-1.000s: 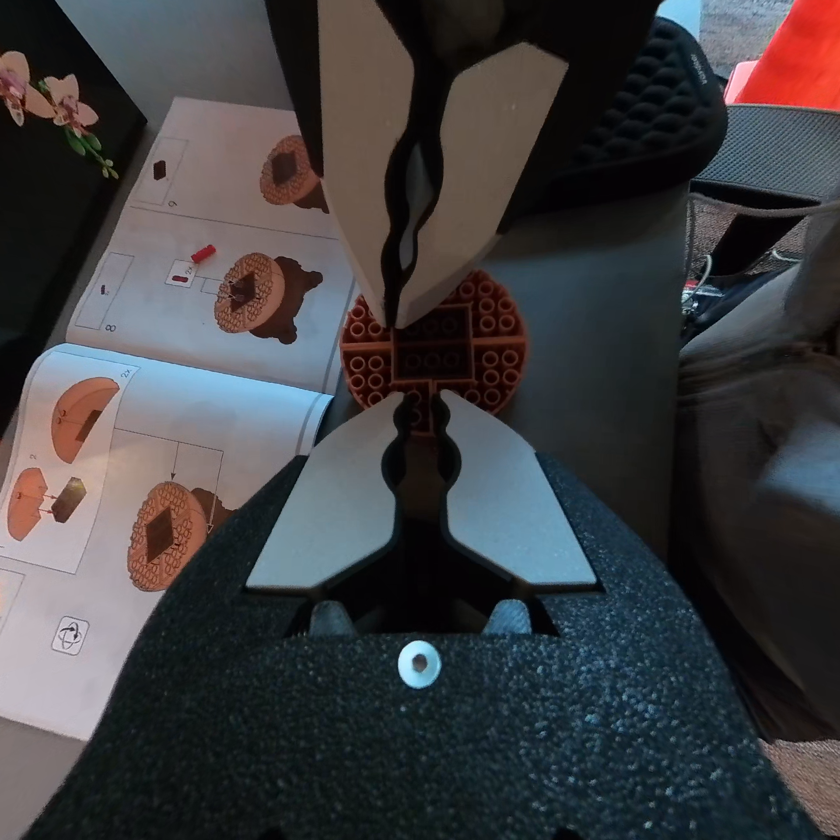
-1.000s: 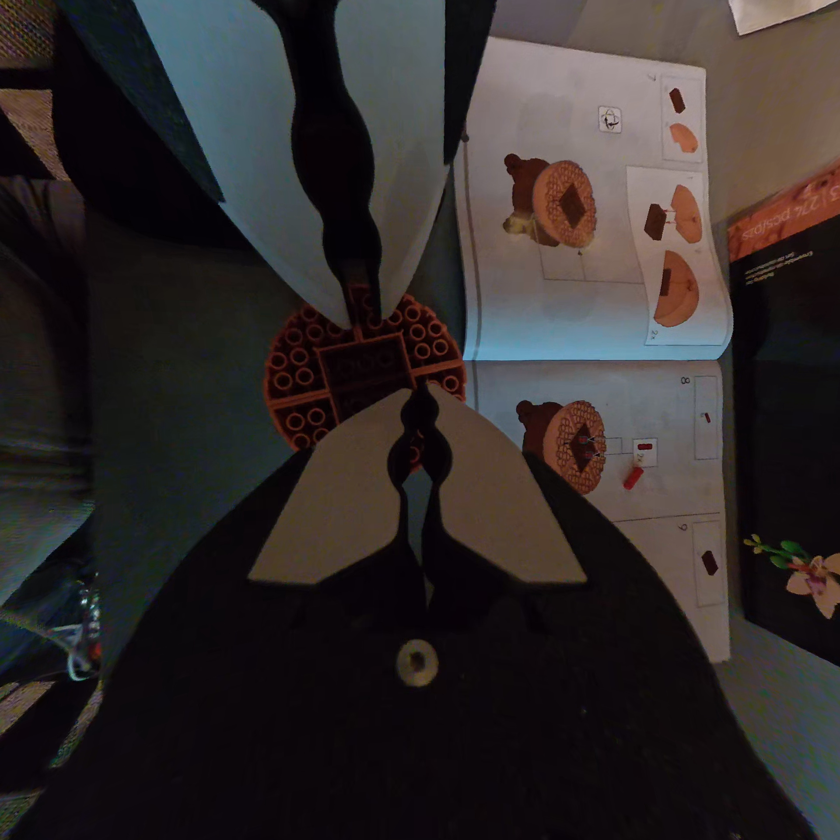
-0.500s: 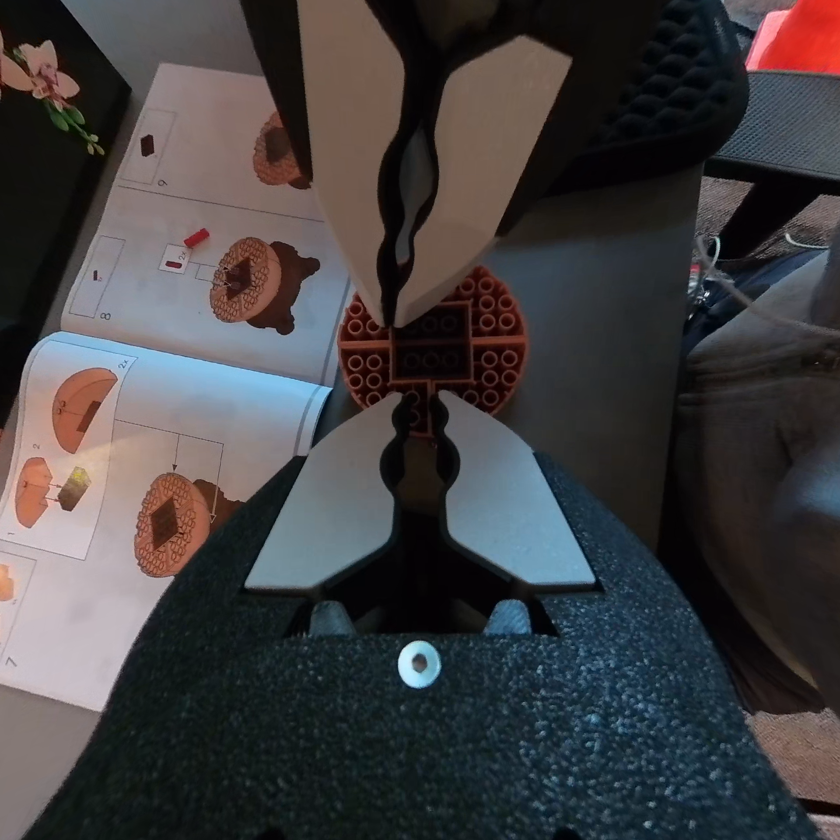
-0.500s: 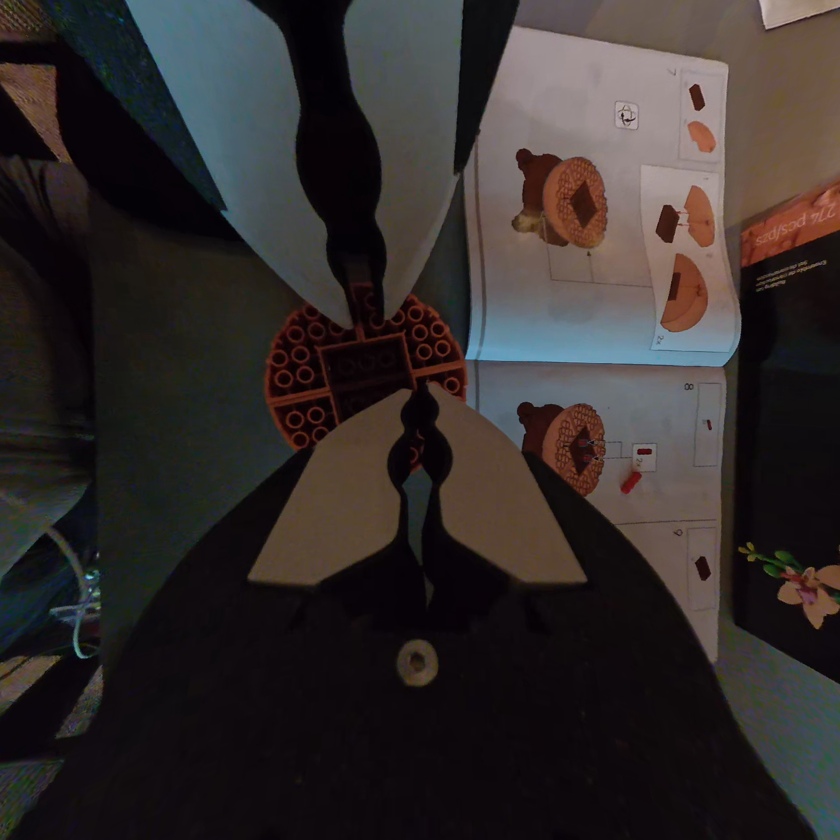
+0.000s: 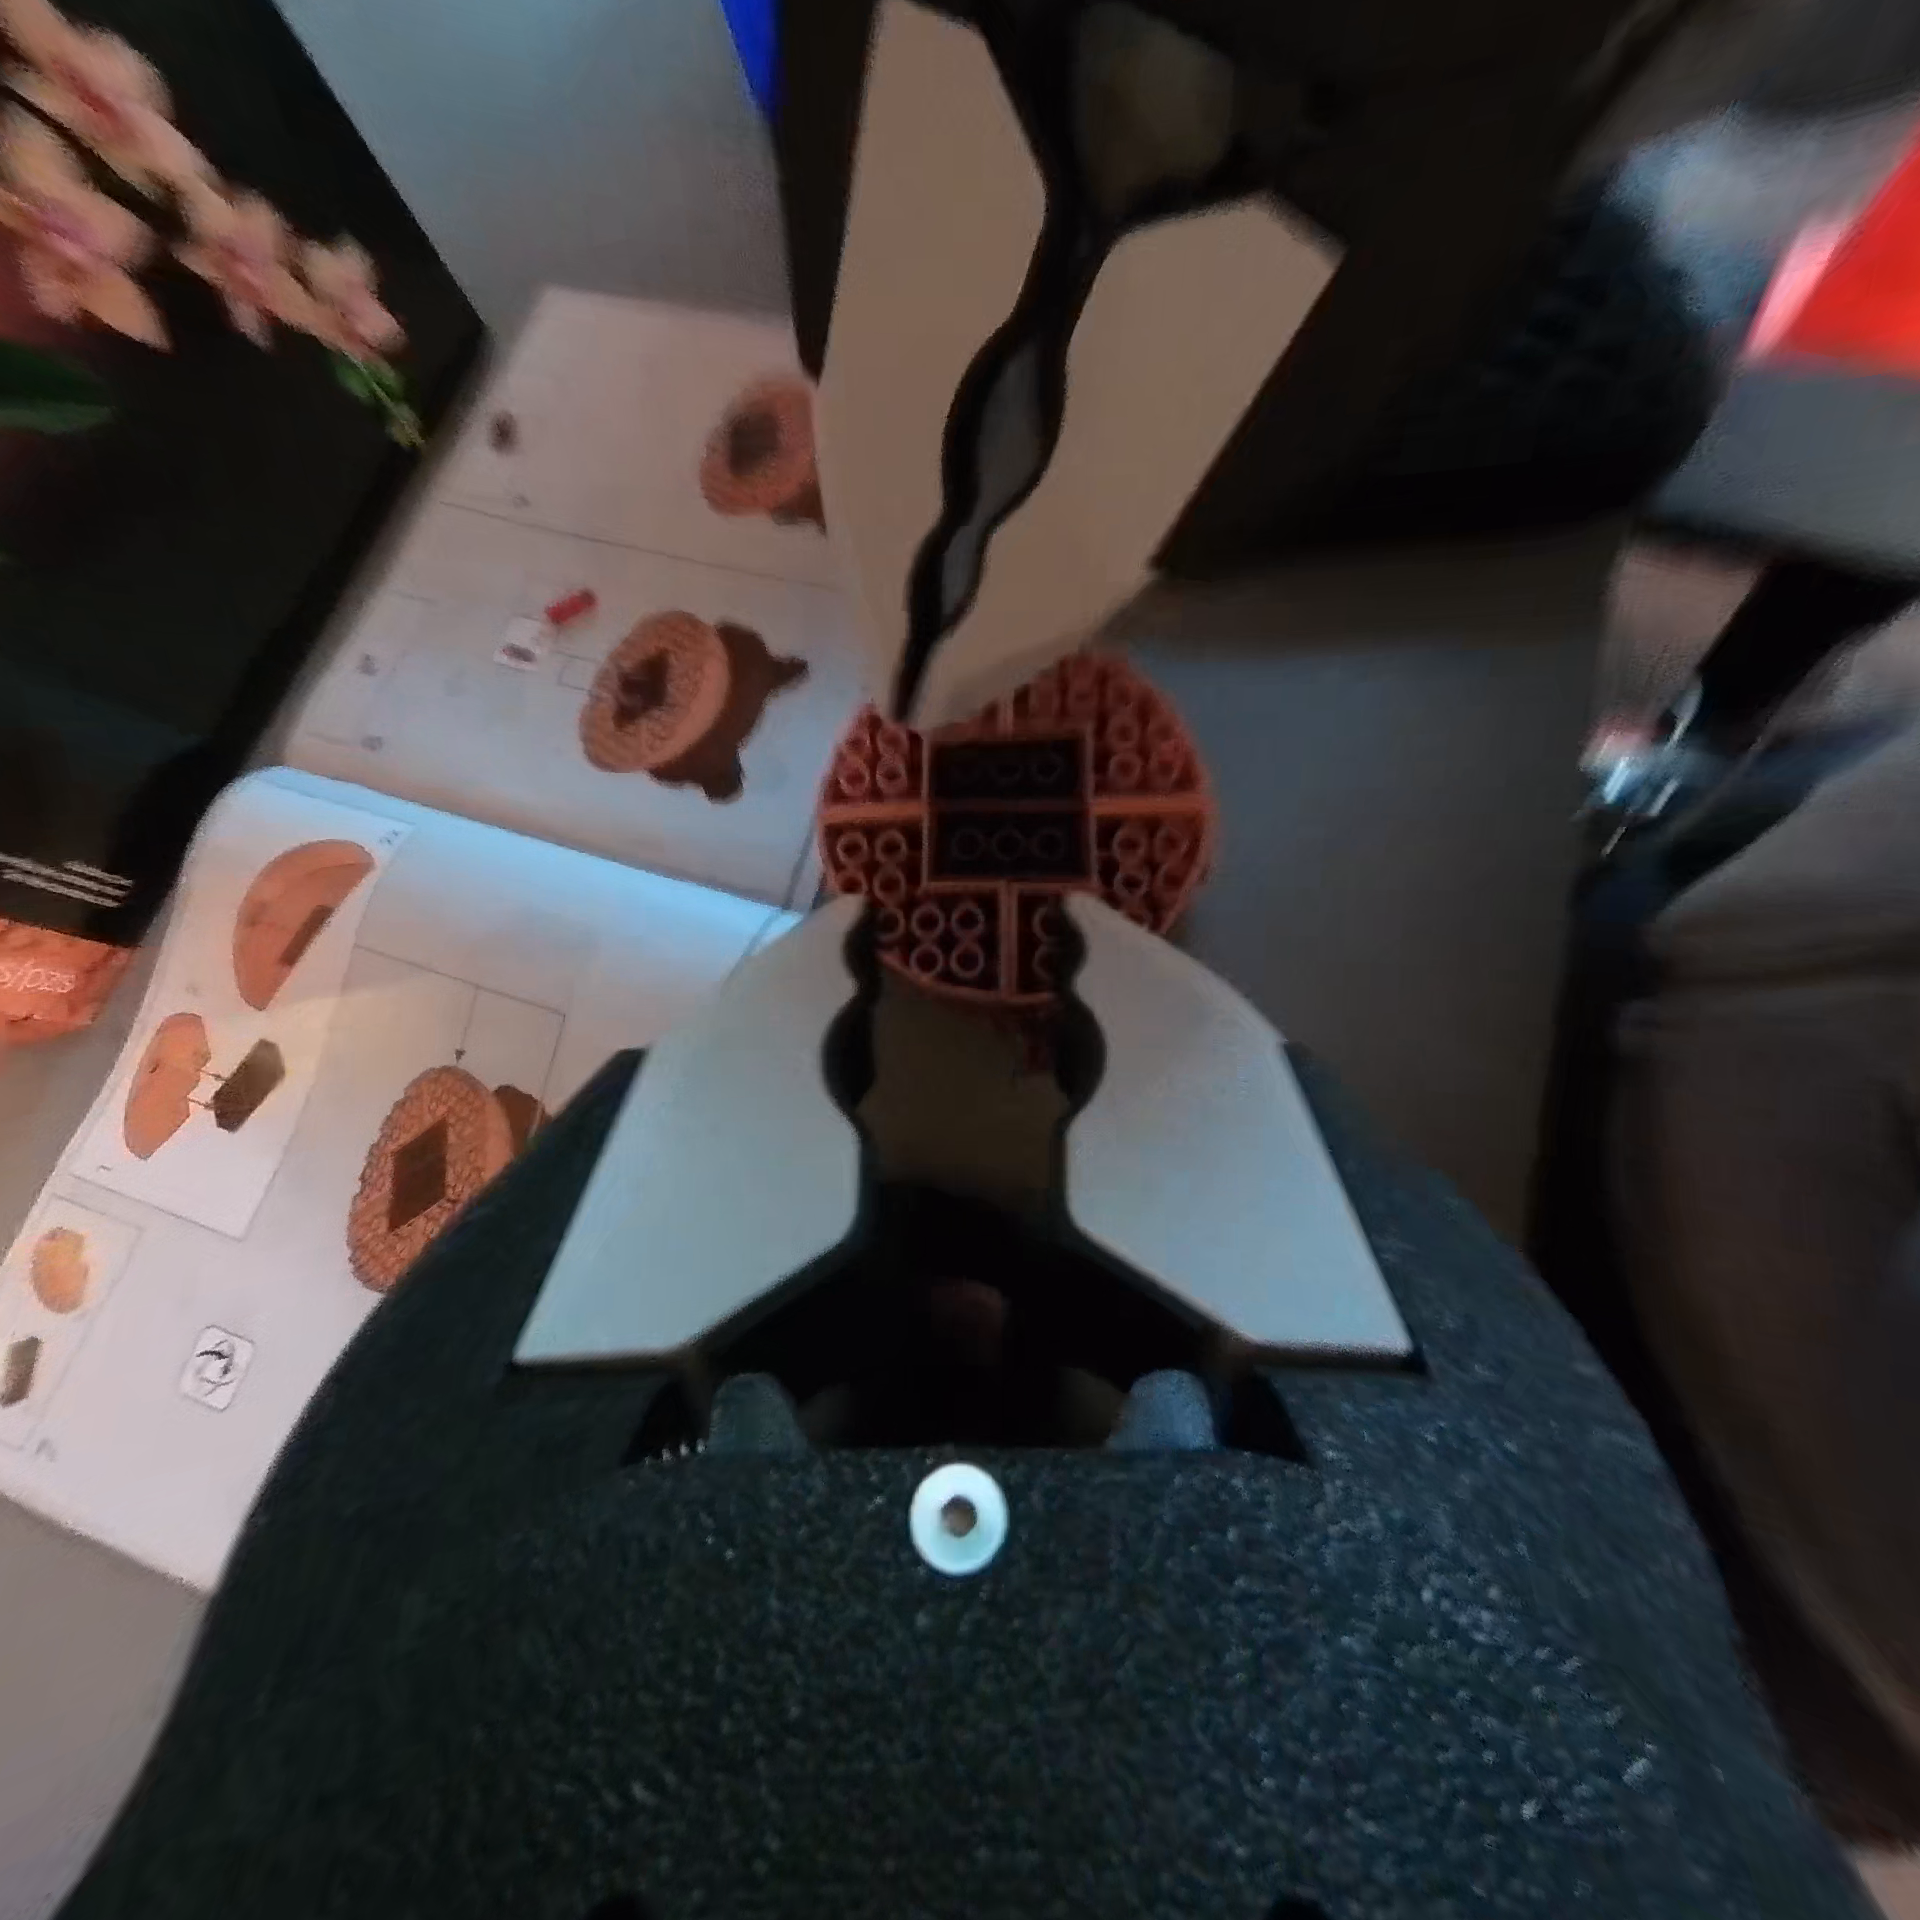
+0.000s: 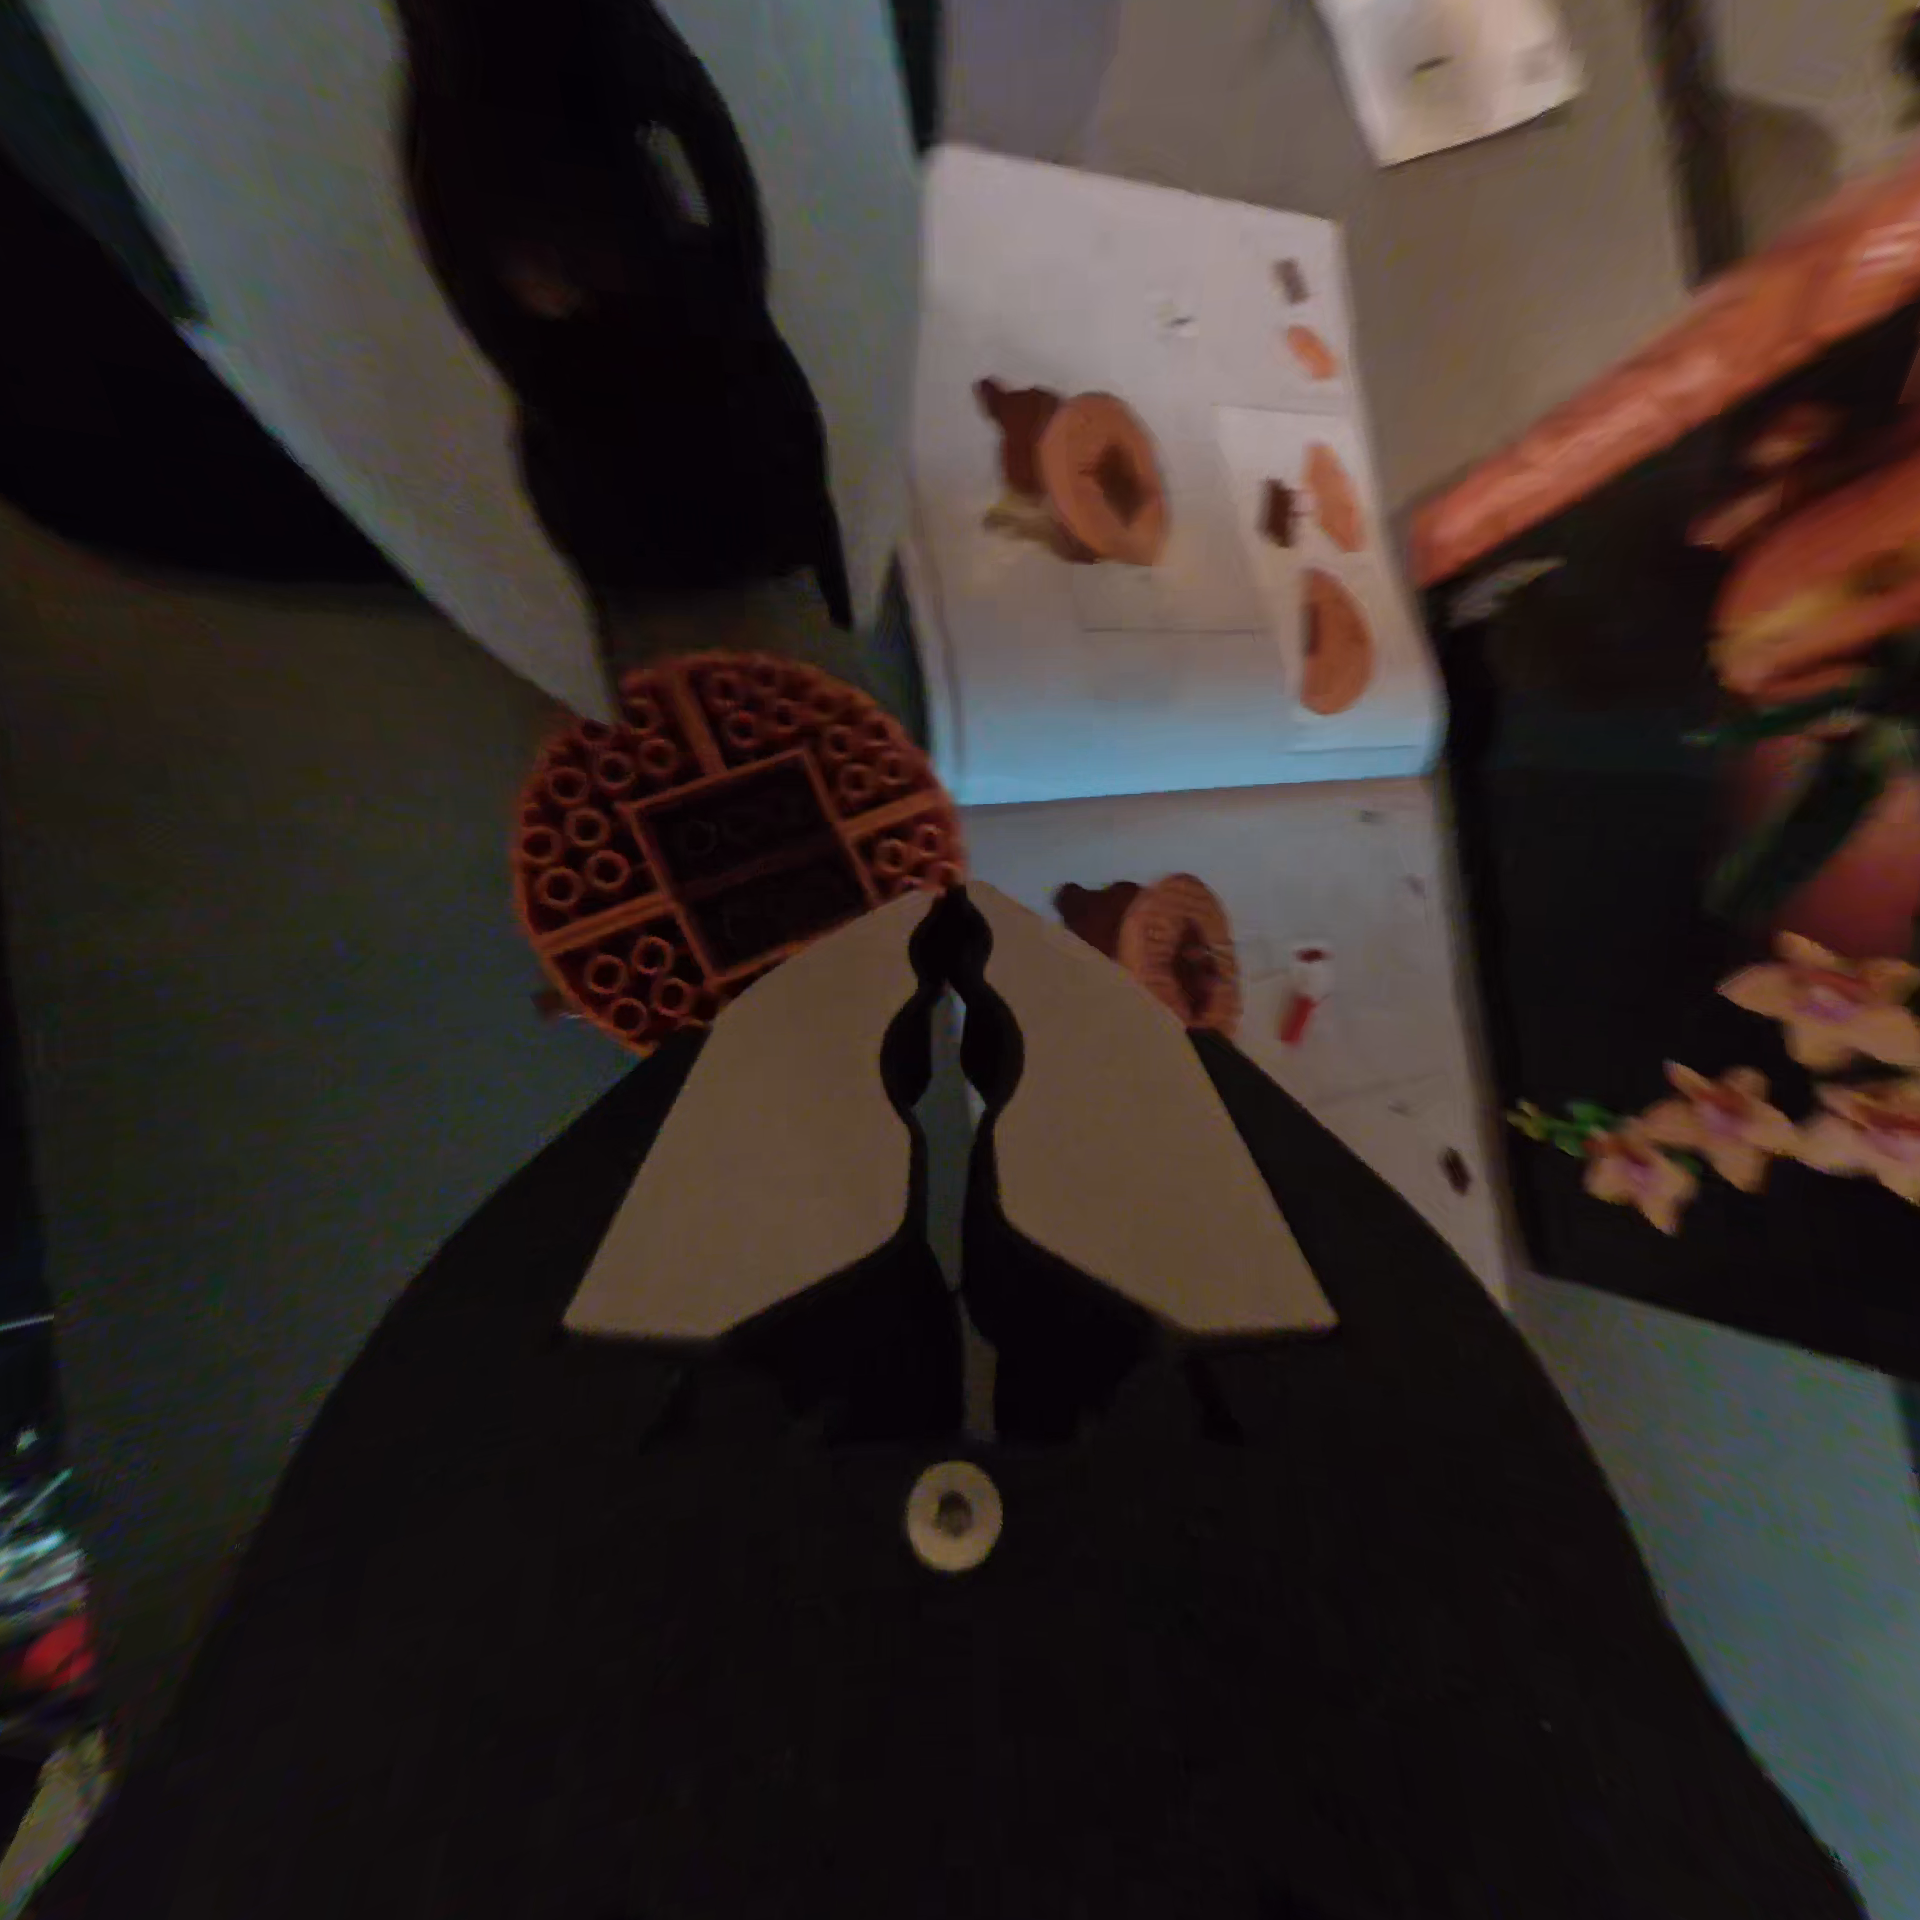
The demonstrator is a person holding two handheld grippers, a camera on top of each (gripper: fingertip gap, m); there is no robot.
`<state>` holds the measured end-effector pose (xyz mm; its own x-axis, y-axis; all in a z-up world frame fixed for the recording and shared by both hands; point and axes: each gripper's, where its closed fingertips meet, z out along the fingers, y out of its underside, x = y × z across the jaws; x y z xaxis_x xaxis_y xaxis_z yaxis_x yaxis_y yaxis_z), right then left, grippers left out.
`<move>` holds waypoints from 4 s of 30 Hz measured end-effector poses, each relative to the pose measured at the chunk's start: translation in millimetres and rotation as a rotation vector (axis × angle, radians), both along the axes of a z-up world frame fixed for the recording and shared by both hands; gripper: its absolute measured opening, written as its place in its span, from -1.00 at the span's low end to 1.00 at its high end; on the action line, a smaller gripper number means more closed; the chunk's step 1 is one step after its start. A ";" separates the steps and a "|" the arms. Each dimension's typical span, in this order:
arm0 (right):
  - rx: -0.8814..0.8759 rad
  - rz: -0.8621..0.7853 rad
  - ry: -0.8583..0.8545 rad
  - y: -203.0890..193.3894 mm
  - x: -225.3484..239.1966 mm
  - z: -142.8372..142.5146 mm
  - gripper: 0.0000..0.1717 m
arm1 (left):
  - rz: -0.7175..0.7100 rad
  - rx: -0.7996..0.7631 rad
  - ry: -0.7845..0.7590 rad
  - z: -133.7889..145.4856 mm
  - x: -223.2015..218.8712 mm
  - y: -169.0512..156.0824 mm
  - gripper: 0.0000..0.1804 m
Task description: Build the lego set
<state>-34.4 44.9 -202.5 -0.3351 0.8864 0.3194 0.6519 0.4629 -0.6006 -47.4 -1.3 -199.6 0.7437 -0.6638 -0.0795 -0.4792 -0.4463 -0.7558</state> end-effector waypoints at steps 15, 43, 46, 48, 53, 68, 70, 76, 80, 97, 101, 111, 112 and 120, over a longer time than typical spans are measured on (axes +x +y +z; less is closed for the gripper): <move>-0.581 0.127 0.357 -33.8 54.2 35.8 0.50 | 0.205 0.112 -0.210 5.7 -15.7 -31.0 0.25; -0.369 0.063 0.032 -26.4 9.7 -40.3 -0.17 | 0.074 0.010 -0.126 -25.9 6.7 -1.7 -0.37; -0.354 0.030 0.035 -23.0 -6.4 -30.2 -0.17 | 0.055 0.031 -0.095 -19.0 -6.3 1.5 -0.35; -0.328 0.029 0.035 -16.4 -29.5 -19.6 -0.17 | 0.059 0.049 -0.061 -10.1 -27.7 7.3 -0.35; -0.327 0.094 0.039 -3.1 -114.8 7.4 -0.17 | 0.142 0.047 -0.035 16.6 -108.9 20.6 -0.34; -0.372 0.157 -0.002 -21.3 -201.6 -39.6 0.03 | 0.415 -0.098 0.024 -40.2 -206.8 -0.5 -0.24; -0.367 0.112 0.061 -12.3 -196.4 -25.0 0.22 | 0.523 -0.102 0.047 -39.6 -216.6 -5.1 0.03; -0.307 -0.114 0.247 10.2 -132.5 14.3 0.33 | 0.864 0.077 0.067 -3.8 -208.5 -32.9 0.44; -0.324 -0.232 0.311 -2.1 -89.5 14.5 0.21 | 0.988 0.196 -0.032 6.7 -167.7 -38.1 0.48; -0.340 -0.376 0.346 -24.1 -40.7 9.5 0.15 | 1.177 0.238 0.049 -0.6 -118.8 -54.7 0.38; -0.339 -0.371 0.341 -26.3 -43.7 10.7 0.14 | 1.168 0.245 0.037 1.3 -116.5 -54.1 0.37; -0.351 -0.378 0.331 -25.1 -43.5 6.7 0.14 | 1.159 0.251 0.019 1.3 -113.6 -51.7 0.37; -0.351 -0.380 0.336 -24.1 -42.9 7.5 0.14 | 1.157 0.254 0.019 1.8 -113.3 -51.4 0.36; -0.352 -0.345 0.415 -14.6 -30.6 16.7 0.46 | 1.079 0.249 -0.070 3.9 -99.1 -47.9 0.31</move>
